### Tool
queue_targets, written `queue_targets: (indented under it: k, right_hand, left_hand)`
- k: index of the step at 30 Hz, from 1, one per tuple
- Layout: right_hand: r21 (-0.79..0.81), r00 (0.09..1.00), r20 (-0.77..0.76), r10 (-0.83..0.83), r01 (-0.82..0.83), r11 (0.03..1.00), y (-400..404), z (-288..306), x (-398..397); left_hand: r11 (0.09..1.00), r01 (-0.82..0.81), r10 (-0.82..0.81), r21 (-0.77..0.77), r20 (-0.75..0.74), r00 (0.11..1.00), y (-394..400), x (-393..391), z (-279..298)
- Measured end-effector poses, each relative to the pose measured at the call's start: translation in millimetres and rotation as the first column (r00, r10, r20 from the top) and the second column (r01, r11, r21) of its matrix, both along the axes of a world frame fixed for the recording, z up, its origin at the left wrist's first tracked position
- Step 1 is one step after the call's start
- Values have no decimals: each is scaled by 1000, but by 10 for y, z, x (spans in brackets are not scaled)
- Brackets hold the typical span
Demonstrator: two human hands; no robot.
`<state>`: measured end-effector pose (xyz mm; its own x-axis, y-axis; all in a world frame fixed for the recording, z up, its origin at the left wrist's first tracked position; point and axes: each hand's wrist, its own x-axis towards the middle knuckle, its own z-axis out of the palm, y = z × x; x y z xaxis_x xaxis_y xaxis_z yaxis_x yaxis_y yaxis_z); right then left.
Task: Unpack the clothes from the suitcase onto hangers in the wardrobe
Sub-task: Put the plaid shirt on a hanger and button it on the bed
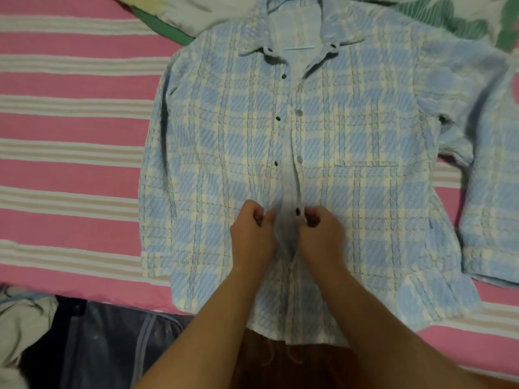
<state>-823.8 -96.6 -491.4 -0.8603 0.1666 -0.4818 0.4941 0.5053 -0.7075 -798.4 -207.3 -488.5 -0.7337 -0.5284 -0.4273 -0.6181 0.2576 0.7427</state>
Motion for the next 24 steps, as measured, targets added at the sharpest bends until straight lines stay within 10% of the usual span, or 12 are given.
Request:
queue_targets:
  k: [9, 24]
  right_hand:
    - [-122, 999, -52, 12, -18, 992, -104, 161, 142]
    - [305, 885, -236, 401, -325, 895, -114, 303, 220]
  left_hand:
    - [936, -127, 108, 327, 76, 991, -32, 33, 180]
    - [986, 160, -162, 40, 68, 984, -42, -23, 300]
